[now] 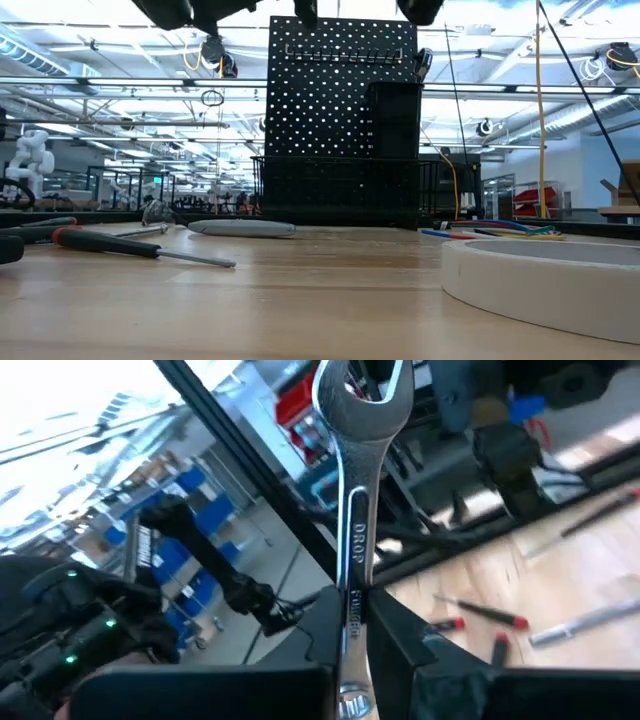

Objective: Hang tools onto peg board
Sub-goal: Put the wrench into the black bin on the pegboard

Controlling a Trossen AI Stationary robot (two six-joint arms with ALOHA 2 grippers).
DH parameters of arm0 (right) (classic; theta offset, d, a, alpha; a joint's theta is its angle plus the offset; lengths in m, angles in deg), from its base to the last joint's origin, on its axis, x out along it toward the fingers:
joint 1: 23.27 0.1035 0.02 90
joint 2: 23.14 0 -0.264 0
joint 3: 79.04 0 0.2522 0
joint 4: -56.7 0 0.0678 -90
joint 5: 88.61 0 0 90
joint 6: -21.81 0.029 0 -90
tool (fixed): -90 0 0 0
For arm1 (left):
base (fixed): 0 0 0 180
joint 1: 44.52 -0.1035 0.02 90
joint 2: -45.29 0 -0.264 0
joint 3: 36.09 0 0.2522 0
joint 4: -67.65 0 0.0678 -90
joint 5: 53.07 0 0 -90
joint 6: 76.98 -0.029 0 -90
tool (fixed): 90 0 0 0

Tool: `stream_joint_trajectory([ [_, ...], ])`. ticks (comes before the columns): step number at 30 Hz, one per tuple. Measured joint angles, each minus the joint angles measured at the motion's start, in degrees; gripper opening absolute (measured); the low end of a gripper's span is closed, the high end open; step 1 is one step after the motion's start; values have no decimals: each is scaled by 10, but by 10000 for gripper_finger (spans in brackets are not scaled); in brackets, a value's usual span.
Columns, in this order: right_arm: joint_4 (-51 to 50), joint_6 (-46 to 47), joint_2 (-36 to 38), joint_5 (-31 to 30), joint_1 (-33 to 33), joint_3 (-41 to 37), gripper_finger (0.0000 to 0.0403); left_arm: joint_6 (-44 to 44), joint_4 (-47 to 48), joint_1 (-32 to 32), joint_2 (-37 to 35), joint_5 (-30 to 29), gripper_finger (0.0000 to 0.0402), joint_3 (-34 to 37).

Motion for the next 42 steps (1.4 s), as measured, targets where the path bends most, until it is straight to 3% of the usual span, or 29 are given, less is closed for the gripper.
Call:
stream_joint_trajectory([
  [5, 29, -13, 0, 41, -22, 0, 19, 45, -25, -20, 0, 66, 157, 0],
  [15, 28, -26, 0, 85, -82, 0, 19, 101, -19, -12, 32, 57, 157, -2],
  [21, 29, -24, -3, 127, -105, 0, 19, 105, -76, 1, 59, 56, 157, -24],
  [36, 28, -33, -3, 132, -124, 0, 19, 104, -50, 1, 81, 48, 157, -80],
  [39, 29, -39, -3, 138, -128, 0, 19, 104, -46, 2, 95, 46, 144, -83],
  [42, 29, -39, -3, 148, -129, 0, 19, 103, -47, 2, 98, 47, 103, -83],
])
